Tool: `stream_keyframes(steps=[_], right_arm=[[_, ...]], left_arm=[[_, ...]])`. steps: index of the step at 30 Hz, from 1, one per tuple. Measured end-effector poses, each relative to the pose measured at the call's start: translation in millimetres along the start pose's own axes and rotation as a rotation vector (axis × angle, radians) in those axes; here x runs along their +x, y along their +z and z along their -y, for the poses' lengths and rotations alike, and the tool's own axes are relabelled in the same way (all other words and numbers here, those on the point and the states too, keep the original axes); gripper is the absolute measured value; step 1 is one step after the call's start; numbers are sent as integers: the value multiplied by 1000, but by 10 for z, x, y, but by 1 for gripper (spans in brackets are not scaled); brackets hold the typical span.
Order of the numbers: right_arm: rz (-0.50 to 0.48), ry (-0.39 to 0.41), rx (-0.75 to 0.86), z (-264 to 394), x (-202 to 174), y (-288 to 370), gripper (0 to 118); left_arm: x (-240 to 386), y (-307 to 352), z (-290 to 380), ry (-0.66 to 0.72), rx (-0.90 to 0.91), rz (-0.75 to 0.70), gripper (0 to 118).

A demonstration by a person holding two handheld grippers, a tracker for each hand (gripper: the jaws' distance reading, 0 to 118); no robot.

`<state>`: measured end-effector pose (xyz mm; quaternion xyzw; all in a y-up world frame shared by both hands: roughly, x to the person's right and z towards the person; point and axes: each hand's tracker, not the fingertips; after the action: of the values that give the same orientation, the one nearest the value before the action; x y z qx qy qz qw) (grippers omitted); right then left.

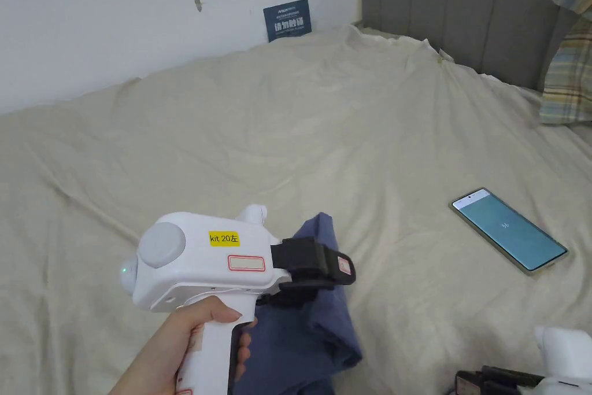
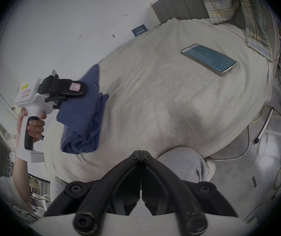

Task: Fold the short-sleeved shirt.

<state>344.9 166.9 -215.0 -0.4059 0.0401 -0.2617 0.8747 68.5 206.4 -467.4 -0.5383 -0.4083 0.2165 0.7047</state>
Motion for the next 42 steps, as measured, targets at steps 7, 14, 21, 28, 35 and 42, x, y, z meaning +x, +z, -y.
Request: stream_keyframes(steps=[7, 14, 21, 28, 35, 42], right_arm=[[17, 28, -12, 11, -102, -29, 0], [1, 49, -9, -28, -94, -22, 0], [10, 90, -22, -19, -136, -60, 0], [26, 107, -10, -31, -135, 2, 0], [42, 102, 10, -23, -164, 97, 0], [63, 175, 19, -73, -346, 116, 0]], left_arm=[[7, 366, -7, 74, 132, 97, 117], [-141, 771, 324, 69, 227, -9, 71], [-395, 607, 613, 137, 251, -79, 6], [-284, 192, 532, 108, 181, -55, 5], [-20, -465, 520, 46, 50, -97, 5], [110, -244, 640, -61, 55, -90, 5]])
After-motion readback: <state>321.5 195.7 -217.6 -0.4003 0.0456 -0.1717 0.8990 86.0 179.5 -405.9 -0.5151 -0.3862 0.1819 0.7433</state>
